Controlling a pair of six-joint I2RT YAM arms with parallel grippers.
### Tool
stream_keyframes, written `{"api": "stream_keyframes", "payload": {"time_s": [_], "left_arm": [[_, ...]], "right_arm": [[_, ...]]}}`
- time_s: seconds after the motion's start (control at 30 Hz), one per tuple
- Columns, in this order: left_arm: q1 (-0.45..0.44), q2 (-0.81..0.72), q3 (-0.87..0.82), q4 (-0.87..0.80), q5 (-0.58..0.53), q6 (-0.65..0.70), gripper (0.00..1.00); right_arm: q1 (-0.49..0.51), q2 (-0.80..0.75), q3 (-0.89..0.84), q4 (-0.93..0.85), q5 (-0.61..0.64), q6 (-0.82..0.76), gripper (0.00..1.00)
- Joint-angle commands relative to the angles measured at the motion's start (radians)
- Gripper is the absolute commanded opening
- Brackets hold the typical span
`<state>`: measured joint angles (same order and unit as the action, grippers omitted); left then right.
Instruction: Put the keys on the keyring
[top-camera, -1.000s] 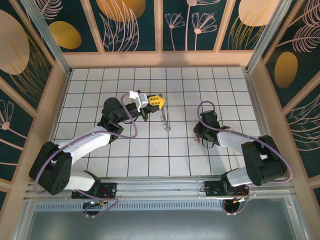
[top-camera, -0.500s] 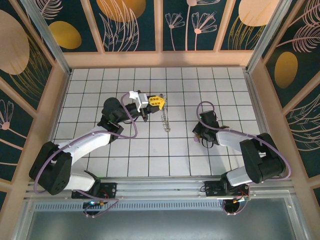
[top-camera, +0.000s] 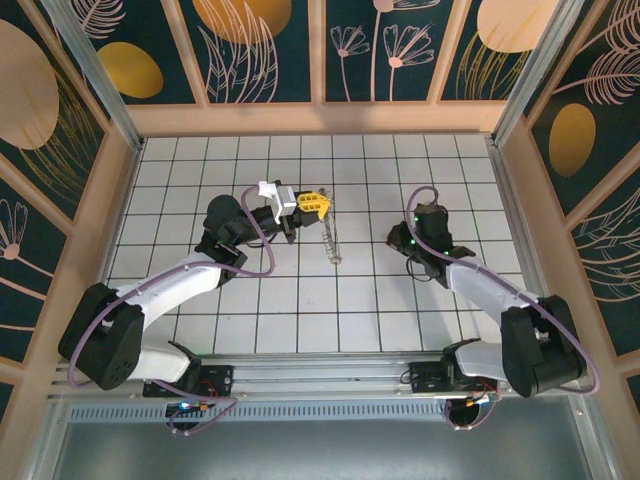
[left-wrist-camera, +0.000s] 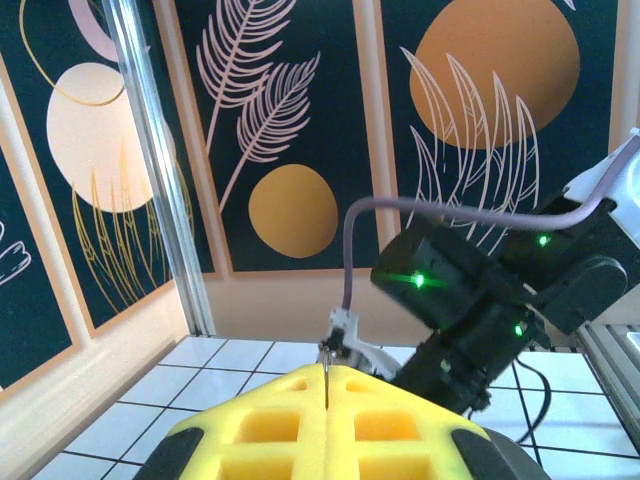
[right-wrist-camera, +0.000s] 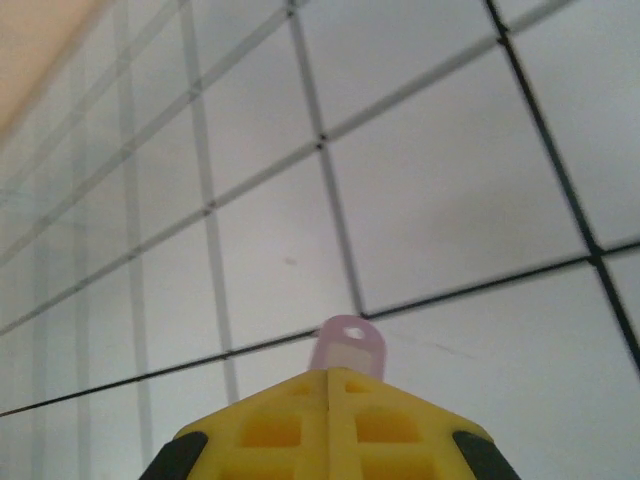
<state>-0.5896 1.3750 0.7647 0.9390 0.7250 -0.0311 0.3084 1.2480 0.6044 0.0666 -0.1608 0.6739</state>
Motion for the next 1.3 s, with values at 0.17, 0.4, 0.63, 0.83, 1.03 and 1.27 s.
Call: {"api": "stream_keyframes", "payload": {"time_s": [0.17, 0.4, 0.63, 0.83, 1.03, 1.27], "left_arm": [[-0.005, 0.001, 0.028, 0.037, 0.017, -0.010, 0.00], [-0.006, 0.013, 0.046, 0.020, 0.031, -0.012, 0.00], [-0.007, 0.029, 0.068, 0.000, 0.043, -0.009, 0.00], [-0.008, 0.037, 0.077, -0.003, 0.044, -0.013, 0.00], [-0.011, 0.044, 0.080, 0.000, 0.043, -0.018, 0.00], [-0.015, 0.047, 0.079, 0.009, 0.044, -0.026, 0.00]], "right_arm": [[-0.109, -0.070, -0.029, 0.337, -0.401, -0.049, 0.00], [-0.121, -0.115, -0.048, 0.550, -0.559, -0.051, 0.00], [-0.121, -0.139, -0.028, 0.642, -0.607, -0.040, 0.00], [-0.120, -0.131, -0.018, 0.553, -0.574, -0.083, 0.00], [-0.102, -0.119, -0.017, 0.322, -0.452, -0.179, 0.00], [0.020, -0.101, 0.013, 0.015, -0.159, -0.288, 0.00]]}}
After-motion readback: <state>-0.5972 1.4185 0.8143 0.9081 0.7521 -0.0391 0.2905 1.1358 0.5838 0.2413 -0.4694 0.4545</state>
